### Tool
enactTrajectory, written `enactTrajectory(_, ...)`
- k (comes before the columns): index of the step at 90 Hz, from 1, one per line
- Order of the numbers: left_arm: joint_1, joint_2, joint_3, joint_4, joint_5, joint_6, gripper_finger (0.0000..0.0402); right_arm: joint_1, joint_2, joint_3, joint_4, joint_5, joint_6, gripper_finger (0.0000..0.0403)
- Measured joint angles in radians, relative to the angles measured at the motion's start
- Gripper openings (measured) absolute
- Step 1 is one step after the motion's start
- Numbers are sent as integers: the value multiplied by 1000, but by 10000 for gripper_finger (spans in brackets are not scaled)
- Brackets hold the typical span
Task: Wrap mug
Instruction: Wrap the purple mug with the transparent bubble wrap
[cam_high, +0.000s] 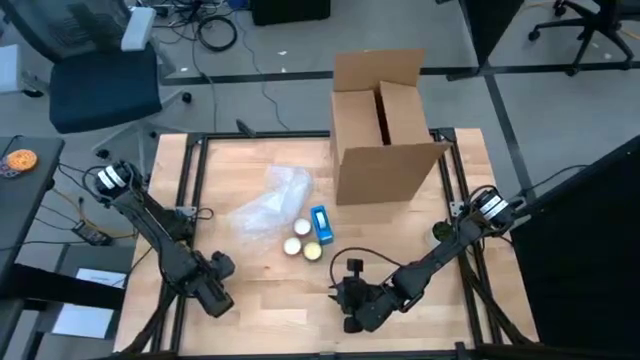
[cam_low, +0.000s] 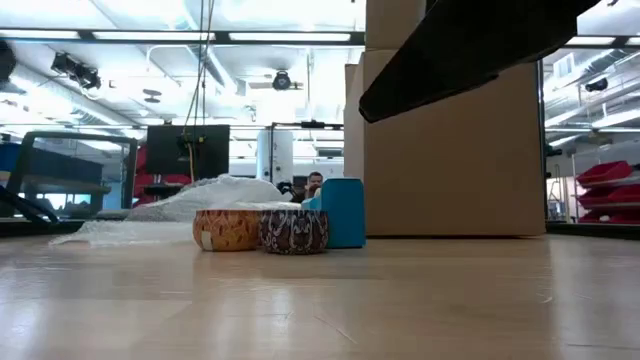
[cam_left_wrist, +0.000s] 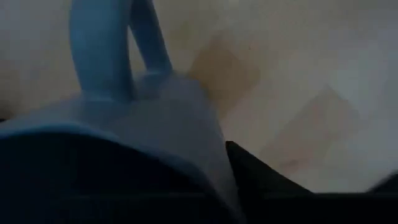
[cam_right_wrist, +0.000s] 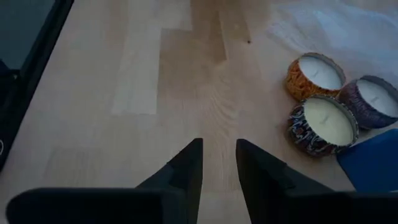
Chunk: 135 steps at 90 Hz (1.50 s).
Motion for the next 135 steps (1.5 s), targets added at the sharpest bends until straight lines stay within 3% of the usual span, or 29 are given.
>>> enactTrajectory(33,169,26,190,12,-162,312,2,-1,0,0,0,0,16,73)
enactTrajectory(53,264,201,382,18,-190,634,1,11,0,0,-1,0,48,73)
enactTrajectory(71,326,397,559,15,-84,935,1,30,0,0,-2,8,68,73)
enactTrajectory(87,410,523,666,11,10,1105,5,68,0,0,-2,108,50,73)
enactTrajectory(110,487,557,732,1,18,1160,12,76,0,0,-2,133,37,73)
enactTrajectory(135,484,558,731,-57,26,1157,45,76,0,0,-2,132,33,73)
